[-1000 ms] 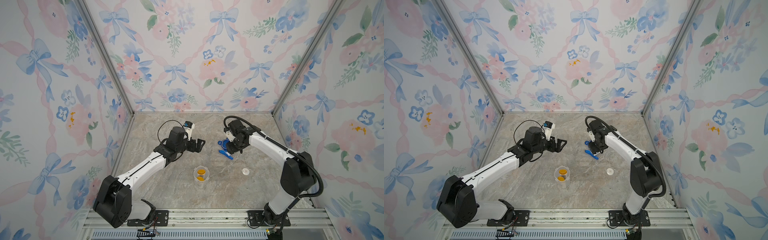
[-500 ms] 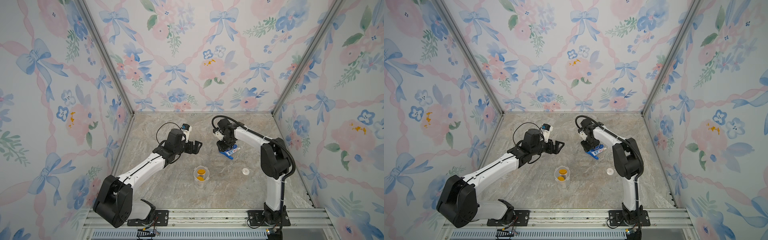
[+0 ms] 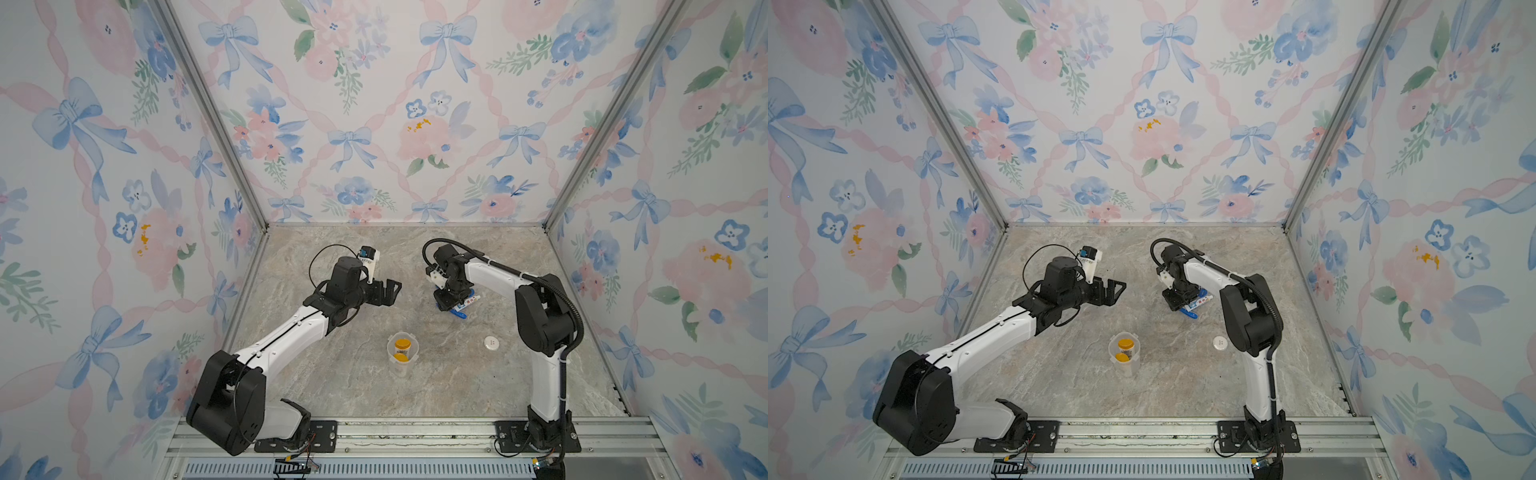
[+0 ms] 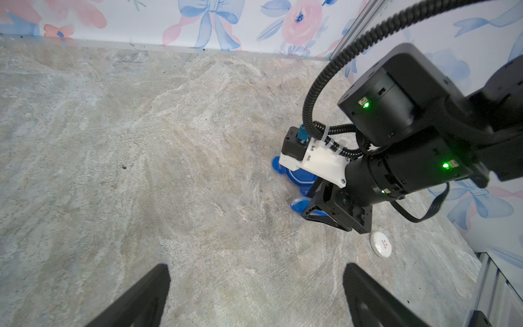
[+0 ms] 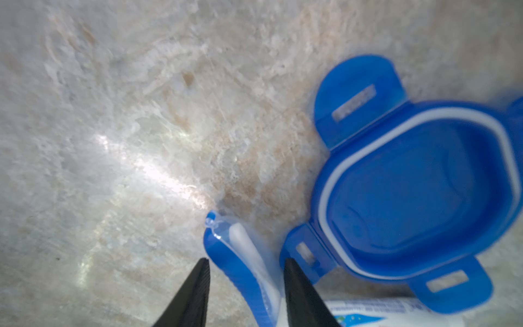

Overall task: Pack away toiletry kits
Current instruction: Pick up the toiletry item from the center of the board.

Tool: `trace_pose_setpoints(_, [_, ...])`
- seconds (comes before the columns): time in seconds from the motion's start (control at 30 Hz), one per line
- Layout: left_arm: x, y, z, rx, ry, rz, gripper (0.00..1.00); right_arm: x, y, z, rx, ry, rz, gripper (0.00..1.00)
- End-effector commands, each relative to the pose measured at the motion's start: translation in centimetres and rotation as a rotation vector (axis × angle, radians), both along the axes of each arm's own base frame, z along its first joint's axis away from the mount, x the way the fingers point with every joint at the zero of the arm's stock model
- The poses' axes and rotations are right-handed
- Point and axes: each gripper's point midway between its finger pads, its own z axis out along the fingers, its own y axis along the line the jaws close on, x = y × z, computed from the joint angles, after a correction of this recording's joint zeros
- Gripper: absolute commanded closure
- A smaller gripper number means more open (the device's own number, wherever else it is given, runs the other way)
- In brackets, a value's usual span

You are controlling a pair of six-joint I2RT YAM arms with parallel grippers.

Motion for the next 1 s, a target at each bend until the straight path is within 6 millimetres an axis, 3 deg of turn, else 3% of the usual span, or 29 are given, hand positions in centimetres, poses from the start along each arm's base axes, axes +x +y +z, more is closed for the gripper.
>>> trace_pose_setpoints(0.0, [0.1,0.4,0.8,-0.02,-0.021,0.015,0.02,-0.9,0.5,-1.4,-0.009,0.035,0.009,0.55])
trace_pose_setpoints(0.17, [0.5,1.0,0.5,-0.023,-0.011,0.037,0.02,-1.1,0.9,-2.3,-0.016,0.044,0.017,0.57])
trace_pose_setpoints(0.33, [0.6,1.3,0.8,-0.026,-0.02,0.048,0.02,-1.5,1.1,-3.1,-0.032,0.06,0.025,0.72])
trace_pose_setpoints(0.5, [0.6,1.6,0.8,-0.024,-0.024,0.06,0.02,-1.5,1.5,-0.9,0.02,0.012,0.012,0.8])
trace_pose_setpoints(0.6, [0.7,1.5,0.6,-0.028,-0.016,0.058,0.02,-1.3,2.7,2.7,0.094,-0.102,0.03,0.82])
trace_pose_setpoints(0.7, [0.5,1.4,0.5,-0.033,-0.011,0.053,0.02,-1.8,4.8,8.3,0.249,-0.294,0.089,0.82])
trace_pose_setpoints(0.83, [0.0,1.6,0.3,-0.04,-0.002,0.055,0.02,-4.8,7.8,17.1,0.431,-0.613,0.222,0.82])
trace_pose_setpoints(0.97, [-0.7,2.2,0.4,-0.044,-0.008,0.074,0.02,-7.5,8.1,22.3,0.562,-0.773,0.234,0.83])
